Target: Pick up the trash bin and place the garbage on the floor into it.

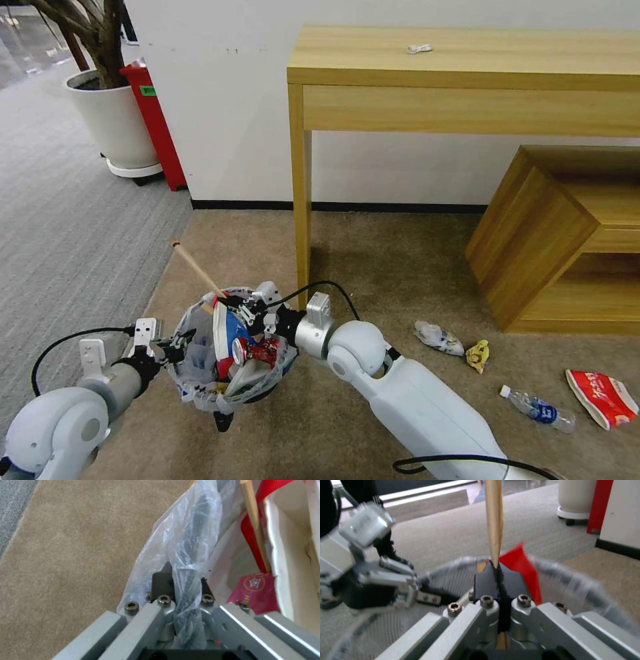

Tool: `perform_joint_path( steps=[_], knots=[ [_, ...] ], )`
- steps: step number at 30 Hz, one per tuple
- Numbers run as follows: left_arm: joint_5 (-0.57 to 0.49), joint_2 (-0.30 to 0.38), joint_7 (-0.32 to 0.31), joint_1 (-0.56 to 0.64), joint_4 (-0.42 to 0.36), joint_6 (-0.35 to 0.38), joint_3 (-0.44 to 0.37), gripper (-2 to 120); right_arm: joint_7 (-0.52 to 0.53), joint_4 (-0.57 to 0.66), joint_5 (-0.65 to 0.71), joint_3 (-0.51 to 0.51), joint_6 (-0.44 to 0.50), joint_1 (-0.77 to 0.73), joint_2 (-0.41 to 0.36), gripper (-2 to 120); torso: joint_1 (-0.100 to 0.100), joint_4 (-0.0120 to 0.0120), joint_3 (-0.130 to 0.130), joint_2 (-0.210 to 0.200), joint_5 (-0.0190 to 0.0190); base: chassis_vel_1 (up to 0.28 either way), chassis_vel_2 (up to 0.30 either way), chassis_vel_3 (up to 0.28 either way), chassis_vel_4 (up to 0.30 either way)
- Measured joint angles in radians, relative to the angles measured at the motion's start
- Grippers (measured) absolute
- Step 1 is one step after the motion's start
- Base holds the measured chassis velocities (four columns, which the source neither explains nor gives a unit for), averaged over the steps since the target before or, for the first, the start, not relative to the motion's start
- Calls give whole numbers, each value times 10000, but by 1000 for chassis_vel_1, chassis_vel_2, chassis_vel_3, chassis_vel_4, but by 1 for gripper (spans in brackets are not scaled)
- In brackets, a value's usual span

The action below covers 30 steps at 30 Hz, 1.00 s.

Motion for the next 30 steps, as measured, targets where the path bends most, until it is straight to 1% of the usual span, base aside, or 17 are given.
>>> perform_joint_path(
  steps=[8, 11, 12, 14, 15, 16, 18, 19, 20, 22, 23, 25, 26, 27, 30],
  knots=[
    [-204, -3, -28, 60, -66, 0, -108, 0, 28, -170, -287, -165, 134, -204, 5, 0, 0, 0, 0, 0, 1, 0, 0, 0, 0],
    [-215, -3, -25, 55, -28, 0, -139, 0, 94, -206, -388, -178, 156, -304, -11, 13, -1, 0, 0, 0, 1, 0, 0, 0, 0],
    [-215, -3, -25, 55, -28, 0, -139, 0, 94, -206, -388, -178, 156, -304, -11, 13, -1, 0, 0, 0, 1, 0, 0, 0, 0],
    [-215, 1, -21, 40, 0, 0, -147, 0, 155, -179, -412, -183, 156, -354, -37, 22, 0, -1, 0, 0, 0, 0, 0, 0, 0],
    [-215, 1, -21, 40, 0, 0, -147, 0, 155, -179, -412, -183, 156, -354, -37, 22, 0, -1, 0, 0, 0, 0, 0, 0, 0],
    [-214, 17, -11, 39, 30, 0, -172, 0, 226, -77, -411, -183, 155, -384, -73, 29, 0, -1, 0, 0, 1, 0, 0, 0, 0],
    [-210, 39, 14, 42, 98, 0, -222, 0, 344, 157, -354, -149, 128, -422, -151, 37, 0, 0, 0, 0, 1, 0, 0, 0, 0],
    [-210, 39, 14, 42, 98, 0, -222, 0, 344, 157, -354, -149, 128, -422, -151, 37, 0, 0, 0, 0, 1, 0, 0, 0, 0],
    [-203, 40, 25, 41, 154, 0, -257, 0, 386, 263, -323, -119, 108, -449, -207, 44, -1, 0, 0, 0, 1, 0, 0, 0, 0],
    [-183, 40, 41, 42, 236, 0, -320, 0, 425, 390, -306, -60, 81, -540, -304, 52, 0, 0, 0, 0, 1, 0, 0, 0, 0],
    [-183, 40, 41, 42, 236, 0, -320, 0, 425, 390, -306, -60, 81, -540, -304, 52, 0, 0, 0, 0, 1, 0, 0, 0, 0],
    [-180, 53, 69, 43, 265, 0, -348, 0, 461, 471, -310, -1, 80, -662, -338, 61, 0, -1, 0, 0, 1, 0, 0, 0, 0],
    [-174, 65, 89, 44, 278, 0, -368, 0, 503, 539, -316, 39, 80, -744, -348, 68, 0, -1, 0, 0, 0, 0, 0, 0, 0],
    [-174, 65, 89, 44, 278, 0, -368, 0, 503, 539, -316, 39, 80, -744, -348, 68, 0, -1, 0, 0, 0, 0, 0, 0, 0],
    [-117, 82, 120, 60, 352, 0, -443, 0, 663, 809, -305, 175, 80, -899, -366, 83, 0, -1, 0, 0, 1, 0, 0, 0, 0]
  ],
)
